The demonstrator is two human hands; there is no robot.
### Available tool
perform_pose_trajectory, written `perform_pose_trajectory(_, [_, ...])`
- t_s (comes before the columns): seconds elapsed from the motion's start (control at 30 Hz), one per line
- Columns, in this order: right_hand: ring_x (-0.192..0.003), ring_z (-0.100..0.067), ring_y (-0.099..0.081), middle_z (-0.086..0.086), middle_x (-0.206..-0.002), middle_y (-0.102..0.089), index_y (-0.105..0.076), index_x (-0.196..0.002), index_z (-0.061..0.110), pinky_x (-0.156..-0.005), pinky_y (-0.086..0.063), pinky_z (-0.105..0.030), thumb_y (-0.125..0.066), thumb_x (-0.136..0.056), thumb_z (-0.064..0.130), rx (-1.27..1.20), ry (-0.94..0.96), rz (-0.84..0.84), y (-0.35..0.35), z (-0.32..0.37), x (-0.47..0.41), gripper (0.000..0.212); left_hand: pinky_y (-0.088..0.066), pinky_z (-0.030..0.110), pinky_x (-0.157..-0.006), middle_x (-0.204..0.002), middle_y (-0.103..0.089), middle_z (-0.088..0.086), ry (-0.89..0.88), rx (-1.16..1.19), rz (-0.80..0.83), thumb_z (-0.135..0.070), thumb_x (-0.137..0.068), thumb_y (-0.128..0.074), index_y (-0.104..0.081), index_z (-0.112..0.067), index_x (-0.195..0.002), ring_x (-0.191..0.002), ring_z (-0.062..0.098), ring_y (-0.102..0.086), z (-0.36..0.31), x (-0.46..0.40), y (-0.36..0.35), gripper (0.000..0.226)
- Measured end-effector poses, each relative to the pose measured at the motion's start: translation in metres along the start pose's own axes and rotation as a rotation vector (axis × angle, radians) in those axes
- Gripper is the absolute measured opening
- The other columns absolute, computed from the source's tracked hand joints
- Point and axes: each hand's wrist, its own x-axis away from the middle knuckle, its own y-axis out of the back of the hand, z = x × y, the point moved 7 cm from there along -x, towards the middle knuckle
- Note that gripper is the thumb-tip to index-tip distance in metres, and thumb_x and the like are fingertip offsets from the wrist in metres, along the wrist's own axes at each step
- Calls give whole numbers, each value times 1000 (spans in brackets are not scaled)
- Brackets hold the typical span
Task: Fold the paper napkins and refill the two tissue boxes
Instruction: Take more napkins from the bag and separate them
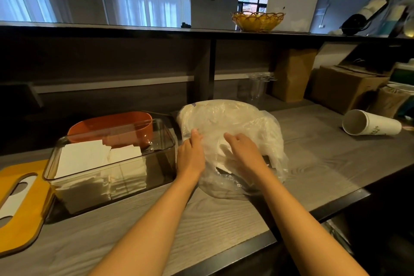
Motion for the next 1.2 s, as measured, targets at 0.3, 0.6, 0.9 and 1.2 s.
perform_pose_trajectory(0.3, [-135, -34, -45, -15, -150, -45, -36, -150, 5, -106, -39, -42, -49, -100, 49, -169, -175, -135, -16, 15, -16, 68, -30, 45, -118, -144, -57, 0, -101, 62, 117, -61, -104, -16, -72, -26, -119, -137, 17, -44, -11, 9, -11, 68])
perform_pose_trajectory(0.6, [-105, -29, -65, -10, -112, -69, -64, -118, 2, -85, -51, -35, -75, -83, 49, -255, -132, -229, -2, 17, -18, 60, -35, 22, -100, -119, -63, -11, -124, 34, 146, -47, -108, -20, -69, -24, -117, -113, -5, -53, -15, 16, -13, 55])
perform_pose_trajectory(0.9, [-51, -8, -59, -2, -67, -68, -74, -84, 5, -44, -44, -19, -77, -83, 27, -112, -19, -86, 38, 38, -1, 23, -42, 44, -110, -136, -60, 2, -189, 43, 148, -55, -105, -26, -56, -24, -138, -126, 19, -54, -16, 9, -16, 54])
perform_pose_trajectory(1.2, [-67, -18, -64, -5, -73, -68, -72, -84, 9, -59, -51, -33, -75, -83, 18, -365, 169, -182, 81, 83, 23, 10, -38, 31, -100, -124, -53, -8, -211, 7, 12, -40, -109, -28, -60, -19, -130, -115, 9, -46, -28, 27, 4, 44])
